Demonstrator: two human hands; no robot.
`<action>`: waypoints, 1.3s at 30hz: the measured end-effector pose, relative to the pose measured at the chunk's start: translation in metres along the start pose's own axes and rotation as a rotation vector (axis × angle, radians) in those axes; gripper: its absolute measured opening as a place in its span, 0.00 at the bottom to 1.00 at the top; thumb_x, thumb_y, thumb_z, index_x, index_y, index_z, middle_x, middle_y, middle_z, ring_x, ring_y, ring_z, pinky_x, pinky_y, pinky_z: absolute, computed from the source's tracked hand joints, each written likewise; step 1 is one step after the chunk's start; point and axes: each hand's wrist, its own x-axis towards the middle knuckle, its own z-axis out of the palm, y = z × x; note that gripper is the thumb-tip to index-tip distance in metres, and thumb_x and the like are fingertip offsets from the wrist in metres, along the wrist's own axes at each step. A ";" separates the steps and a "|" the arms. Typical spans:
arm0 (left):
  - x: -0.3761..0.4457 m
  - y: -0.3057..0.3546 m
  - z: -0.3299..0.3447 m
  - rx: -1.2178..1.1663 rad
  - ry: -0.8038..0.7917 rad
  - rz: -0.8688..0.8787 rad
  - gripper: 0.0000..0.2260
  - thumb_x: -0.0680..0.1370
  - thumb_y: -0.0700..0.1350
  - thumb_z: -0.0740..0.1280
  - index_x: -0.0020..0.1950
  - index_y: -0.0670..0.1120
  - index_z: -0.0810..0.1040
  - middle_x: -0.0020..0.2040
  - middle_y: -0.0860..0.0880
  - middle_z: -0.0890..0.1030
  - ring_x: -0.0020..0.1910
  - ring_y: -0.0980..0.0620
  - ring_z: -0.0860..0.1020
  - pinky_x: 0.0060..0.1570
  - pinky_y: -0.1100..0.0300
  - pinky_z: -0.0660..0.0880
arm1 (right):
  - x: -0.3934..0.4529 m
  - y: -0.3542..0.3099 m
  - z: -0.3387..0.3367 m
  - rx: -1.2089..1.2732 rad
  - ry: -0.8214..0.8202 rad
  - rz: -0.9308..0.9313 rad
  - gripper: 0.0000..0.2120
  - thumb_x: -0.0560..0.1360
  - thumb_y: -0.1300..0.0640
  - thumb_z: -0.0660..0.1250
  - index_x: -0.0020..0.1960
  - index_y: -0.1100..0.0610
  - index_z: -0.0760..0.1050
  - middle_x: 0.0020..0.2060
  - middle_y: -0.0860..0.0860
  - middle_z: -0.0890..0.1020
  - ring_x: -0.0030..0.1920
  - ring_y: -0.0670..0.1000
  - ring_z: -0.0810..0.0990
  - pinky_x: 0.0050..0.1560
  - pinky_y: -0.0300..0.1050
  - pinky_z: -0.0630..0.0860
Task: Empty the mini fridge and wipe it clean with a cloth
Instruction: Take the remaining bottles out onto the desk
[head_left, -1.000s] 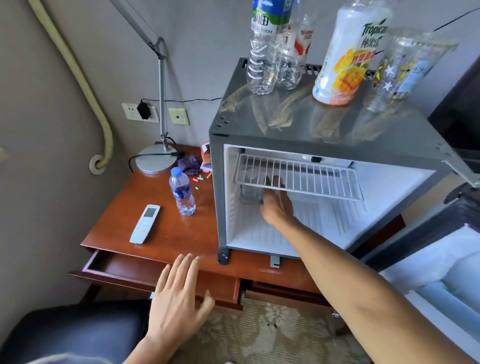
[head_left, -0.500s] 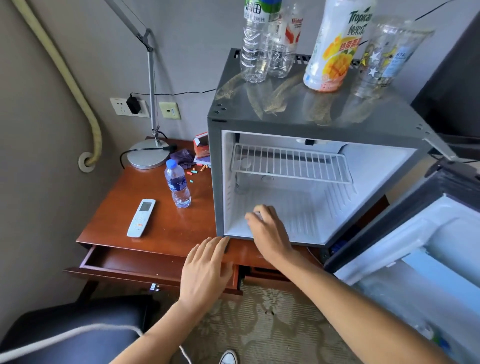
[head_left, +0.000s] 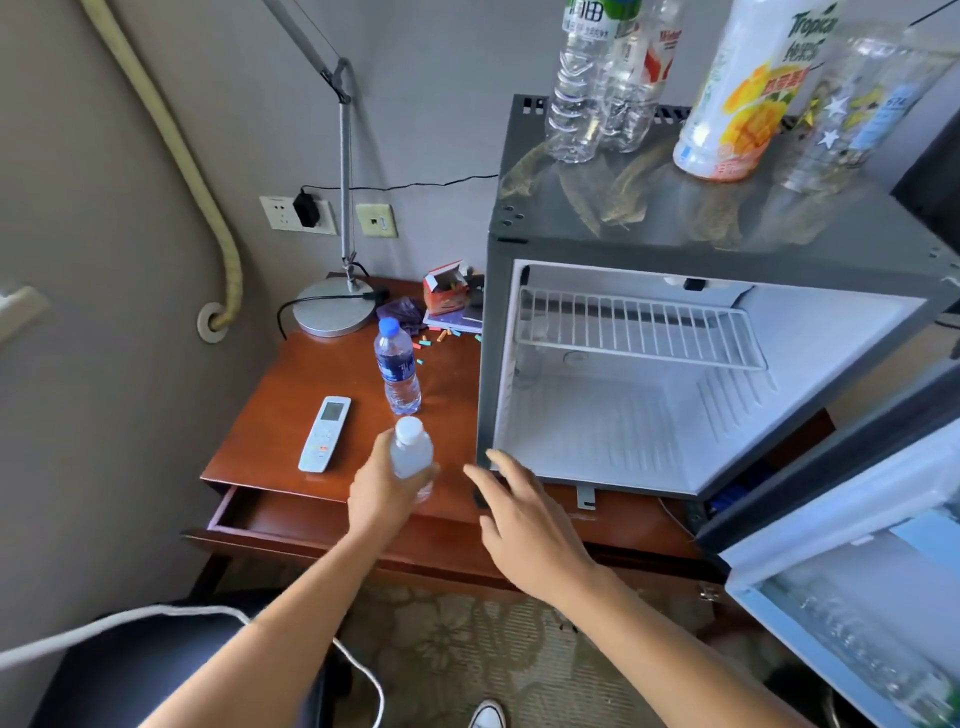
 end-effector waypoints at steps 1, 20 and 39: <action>0.016 -0.007 -0.004 -0.014 0.014 -0.039 0.32 0.68 0.63 0.78 0.67 0.57 0.71 0.56 0.52 0.83 0.55 0.45 0.81 0.56 0.43 0.79 | -0.004 0.006 0.003 -0.012 -0.045 0.033 0.30 0.81 0.58 0.63 0.80 0.48 0.58 0.80 0.52 0.54 0.78 0.54 0.61 0.69 0.50 0.73; 0.105 -0.034 -0.008 0.113 0.295 -0.013 0.30 0.75 0.52 0.76 0.71 0.42 0.69 0.70 0.39 0.72 0.71 0.37 0.67 0.67 0.39 0.70 | 0.023 0.098 0.039 -0.066 -0.097 0.342 0.31 0.79 0.56 0.63 0.79 0.50 0.56 0.79 0.52 0.57 0.78 0.54 0.56 0.74 0.53 0.67; -0.020 0.030 0.103 0.778 0.090 0.950 0.43 0.66 0.59 0.71 0.79 0.47 0.69 0.82 0.39 0.61 0.81 0.36 0.58 0.73 0.28 0.61 | 0.188 0.164 0.067 0.202 0.325 0.486 0.42 0.73 0.42 0.72 0.79 0.53 0.56 0.74 0.53 0.71 0.72 0.57 0.71 0.61 0.55 0.76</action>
